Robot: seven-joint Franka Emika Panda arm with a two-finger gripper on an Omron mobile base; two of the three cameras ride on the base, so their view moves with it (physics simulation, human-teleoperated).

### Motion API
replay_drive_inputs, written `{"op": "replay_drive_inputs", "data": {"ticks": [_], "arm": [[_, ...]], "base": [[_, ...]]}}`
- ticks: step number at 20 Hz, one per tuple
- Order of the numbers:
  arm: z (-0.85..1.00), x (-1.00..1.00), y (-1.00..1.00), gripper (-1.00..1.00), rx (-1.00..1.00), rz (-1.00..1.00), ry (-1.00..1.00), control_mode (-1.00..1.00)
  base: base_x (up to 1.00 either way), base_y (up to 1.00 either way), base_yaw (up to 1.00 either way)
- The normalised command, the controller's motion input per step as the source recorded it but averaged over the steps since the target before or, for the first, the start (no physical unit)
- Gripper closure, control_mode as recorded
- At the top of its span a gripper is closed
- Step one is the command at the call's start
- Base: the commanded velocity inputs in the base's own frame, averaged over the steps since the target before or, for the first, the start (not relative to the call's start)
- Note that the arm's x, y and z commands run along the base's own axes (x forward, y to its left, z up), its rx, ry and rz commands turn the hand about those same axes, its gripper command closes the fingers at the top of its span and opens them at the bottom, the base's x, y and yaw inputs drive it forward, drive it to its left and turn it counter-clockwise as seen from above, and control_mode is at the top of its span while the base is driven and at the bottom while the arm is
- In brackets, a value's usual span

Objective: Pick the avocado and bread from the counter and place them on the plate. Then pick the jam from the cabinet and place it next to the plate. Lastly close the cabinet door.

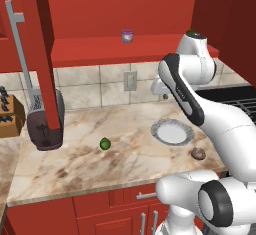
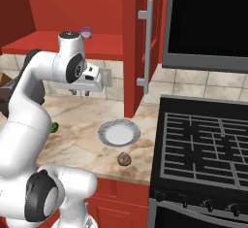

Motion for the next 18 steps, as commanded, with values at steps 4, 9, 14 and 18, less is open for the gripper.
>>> {"op": "replay_drive_inputs", "data": {"ticks": [4,9,14,18], "arm": [[-0.11,-0.10,-0.06,-1.00,0.00,0.00,0.00,-1.00],[-0.22,-0.27,-0.22,-1.00,0.00,0.00,0.01,-1.00],[-0.23,-0.28,-0.30,-1.00,0.00,0.00,0.00,-1.00],[-0.16,-0.31,-0.29,-1.00,0.00,0.00,0.00,-1.00]], "base": [[0.00,0.00,0.00],[0.00,0.00,0.00],[0.00,0.00,0.00],[0.00,0.00,0.00]]}}
